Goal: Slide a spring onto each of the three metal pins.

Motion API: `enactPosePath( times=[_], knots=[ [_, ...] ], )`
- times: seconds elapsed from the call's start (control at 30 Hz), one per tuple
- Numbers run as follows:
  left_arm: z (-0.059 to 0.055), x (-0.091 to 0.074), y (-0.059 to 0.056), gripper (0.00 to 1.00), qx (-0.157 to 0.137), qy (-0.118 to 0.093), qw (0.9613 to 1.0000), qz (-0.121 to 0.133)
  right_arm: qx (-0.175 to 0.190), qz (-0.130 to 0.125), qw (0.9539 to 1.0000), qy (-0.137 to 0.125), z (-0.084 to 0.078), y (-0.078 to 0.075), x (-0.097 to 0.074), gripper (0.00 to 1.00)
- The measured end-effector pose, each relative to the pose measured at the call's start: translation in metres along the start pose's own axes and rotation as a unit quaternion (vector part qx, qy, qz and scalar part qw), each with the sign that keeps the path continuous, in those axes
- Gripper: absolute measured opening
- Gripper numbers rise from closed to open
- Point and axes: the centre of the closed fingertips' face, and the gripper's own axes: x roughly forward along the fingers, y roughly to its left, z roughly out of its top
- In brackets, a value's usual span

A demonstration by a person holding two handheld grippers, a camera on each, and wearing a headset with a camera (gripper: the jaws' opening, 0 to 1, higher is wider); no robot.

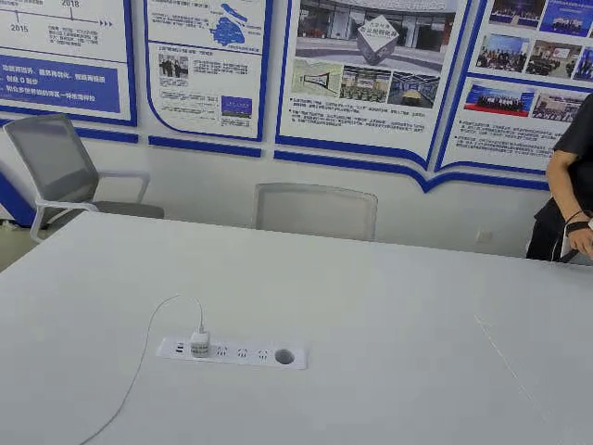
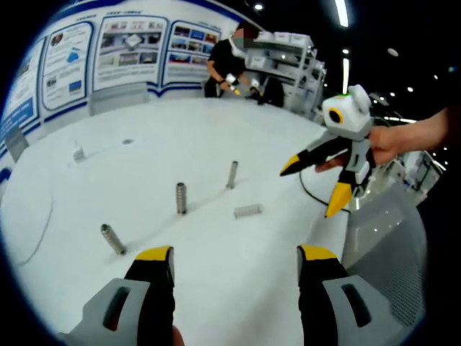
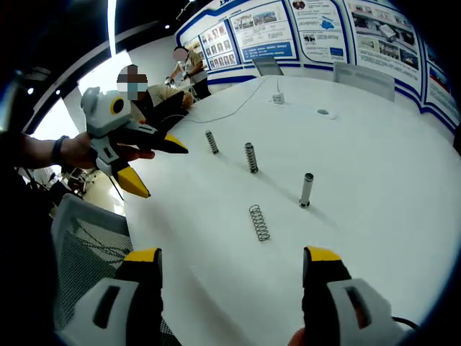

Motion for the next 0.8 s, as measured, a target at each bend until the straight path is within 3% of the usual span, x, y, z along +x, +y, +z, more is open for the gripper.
enactPosePath(
  times=[0.4,0.8],
  knots=[
    [0.006,0.023,-0.007,0.71,0.036,0.015,0.9990,-0.021,0.006,-0.008,1.0000,-0.001,-0.007,-0.007,-0.008,0.83],
    [0.011,0.054,-0.016,0.70,0.111,0.049,0.9911,-0.054,0.020,-0.014,0.9997,-0.001,-0.020,-0.012,-0.019,0.83]
  ],
)
